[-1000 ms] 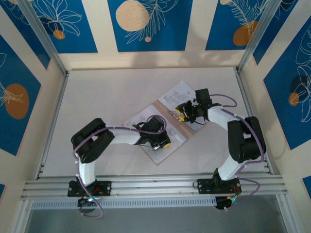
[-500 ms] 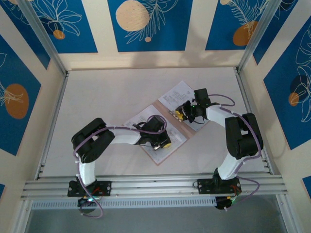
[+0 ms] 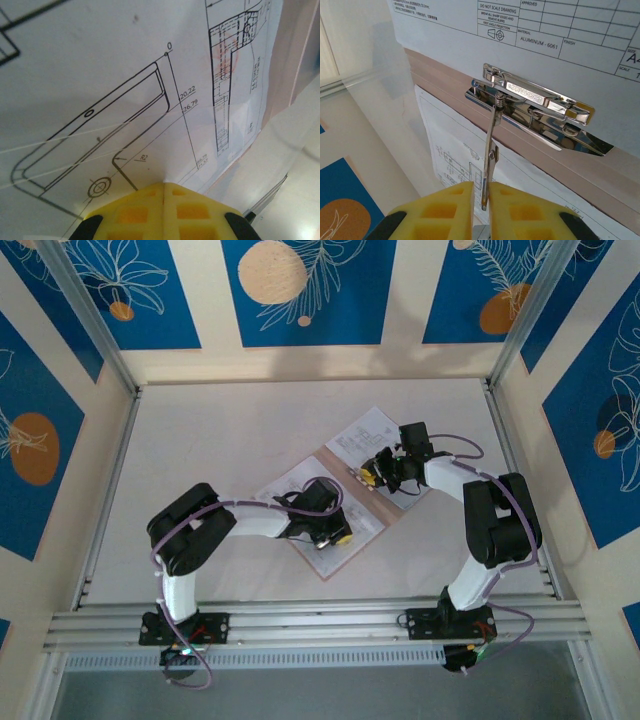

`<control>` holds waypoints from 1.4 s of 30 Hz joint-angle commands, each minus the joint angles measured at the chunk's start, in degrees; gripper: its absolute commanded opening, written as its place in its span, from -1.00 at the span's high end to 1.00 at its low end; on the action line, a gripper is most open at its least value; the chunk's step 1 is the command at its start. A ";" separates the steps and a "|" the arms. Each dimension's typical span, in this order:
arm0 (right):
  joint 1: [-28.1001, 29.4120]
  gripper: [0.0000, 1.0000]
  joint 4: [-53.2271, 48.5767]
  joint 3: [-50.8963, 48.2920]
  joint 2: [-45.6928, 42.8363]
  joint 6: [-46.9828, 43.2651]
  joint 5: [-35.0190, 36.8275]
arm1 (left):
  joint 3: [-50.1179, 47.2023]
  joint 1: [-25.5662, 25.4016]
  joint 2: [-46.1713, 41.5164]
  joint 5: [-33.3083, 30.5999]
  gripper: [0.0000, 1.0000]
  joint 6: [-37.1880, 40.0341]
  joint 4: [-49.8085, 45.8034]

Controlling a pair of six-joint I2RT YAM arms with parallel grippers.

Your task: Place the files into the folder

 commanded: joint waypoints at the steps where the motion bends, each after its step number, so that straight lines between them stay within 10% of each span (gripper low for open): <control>1: 0.05 0.67 -0.27 0.16 -0.22 -0.18 -1.18 | -0.17 -0.83 2.52 -0.43 1.00 0.27 -5.34; 42: -3.55 1.00 -3.16 -8.02 3.64 -9.53 4.33 | -5.85 1.36 -0.86 -0.89 1.00 -1.50 -4.46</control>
